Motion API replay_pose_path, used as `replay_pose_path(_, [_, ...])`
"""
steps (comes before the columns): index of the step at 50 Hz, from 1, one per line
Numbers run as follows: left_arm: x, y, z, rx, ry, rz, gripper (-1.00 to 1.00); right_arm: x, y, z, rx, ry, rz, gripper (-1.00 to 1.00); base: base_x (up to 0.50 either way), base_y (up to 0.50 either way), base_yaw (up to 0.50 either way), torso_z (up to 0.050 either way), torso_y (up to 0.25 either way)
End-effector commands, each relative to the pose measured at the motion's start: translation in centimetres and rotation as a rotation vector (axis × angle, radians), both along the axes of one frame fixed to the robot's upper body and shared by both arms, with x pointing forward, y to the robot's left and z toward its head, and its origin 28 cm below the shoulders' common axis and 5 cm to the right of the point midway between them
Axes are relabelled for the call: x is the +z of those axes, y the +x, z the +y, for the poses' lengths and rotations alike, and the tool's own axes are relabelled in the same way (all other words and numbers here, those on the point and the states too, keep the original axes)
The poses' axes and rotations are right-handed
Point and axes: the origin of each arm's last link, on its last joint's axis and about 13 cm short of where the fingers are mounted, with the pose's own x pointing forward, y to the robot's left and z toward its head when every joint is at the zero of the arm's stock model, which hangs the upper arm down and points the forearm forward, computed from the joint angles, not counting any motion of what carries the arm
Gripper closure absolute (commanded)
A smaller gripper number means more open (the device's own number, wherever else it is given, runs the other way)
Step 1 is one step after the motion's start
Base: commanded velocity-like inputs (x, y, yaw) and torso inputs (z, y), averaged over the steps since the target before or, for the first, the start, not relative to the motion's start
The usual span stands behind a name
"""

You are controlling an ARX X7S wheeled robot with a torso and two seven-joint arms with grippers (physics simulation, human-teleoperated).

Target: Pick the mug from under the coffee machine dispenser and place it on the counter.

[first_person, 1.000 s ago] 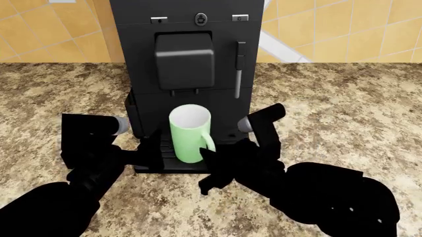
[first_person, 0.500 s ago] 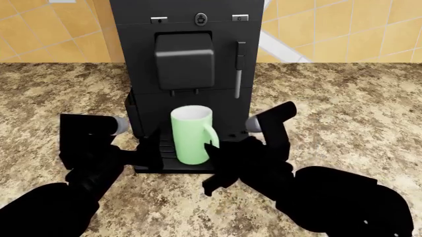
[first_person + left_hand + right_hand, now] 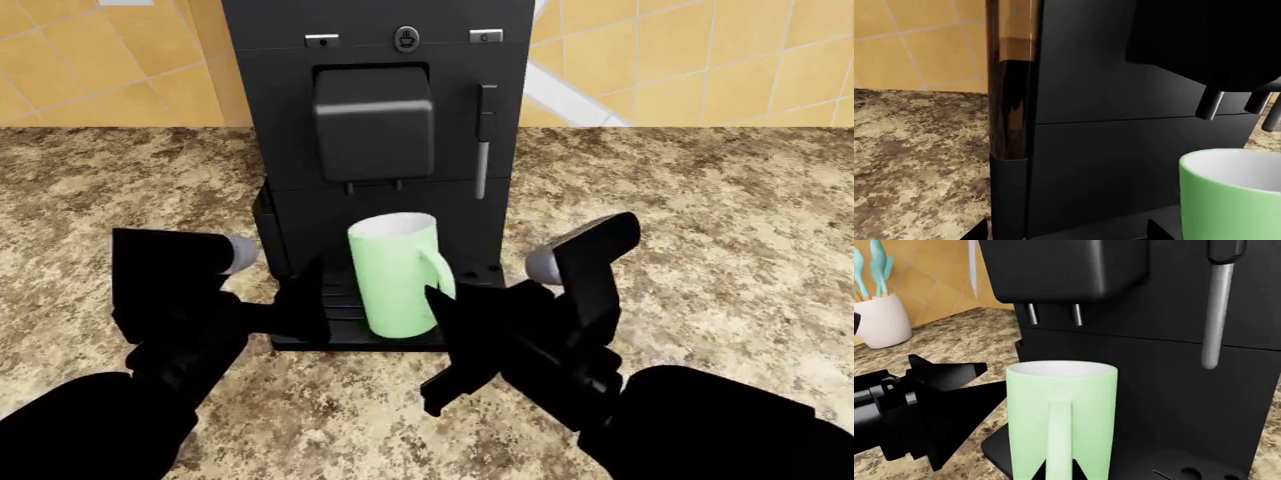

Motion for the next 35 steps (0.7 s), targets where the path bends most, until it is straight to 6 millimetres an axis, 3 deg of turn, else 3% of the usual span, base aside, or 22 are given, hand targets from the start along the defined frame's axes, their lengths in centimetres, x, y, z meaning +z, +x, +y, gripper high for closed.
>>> replay_pose_path(1, [0.2,-0.1,-0.1,-0.001,0.000,-0.008,-1.00,0.6,-1.1,-0.4,-0.033,0.039,-0.065,1.00,0.00,0.00,0.00,0.000,0.000])
replay_pose_path(30, [0.3,-0.4,-0.1,-0.009,-0.010,-0.016,-1.00,0.7,-3.8,-0.8,-0.087,0.054,-0.109,1.00,0.00,0.00,0.00,0.000,0.000])
replay_pose_path(31, [-0.1,-0.5,-0.2,-0.017,-0.024,-0.011,-1.00,0.8,-4.9,-1.0,-0.115,0.060,-0.118,1.00,0.00,0.00,0.00,0.000,0.000])
replay_pose_path(35, [-0.1,-0.5,-0.1,-0.015,-0.028,-0.012,-1.00,0.8,-5.2,-1.0,-0.124,0.065,-0.124,1.00,0.00,0.00,0.00,0.000,0.000])
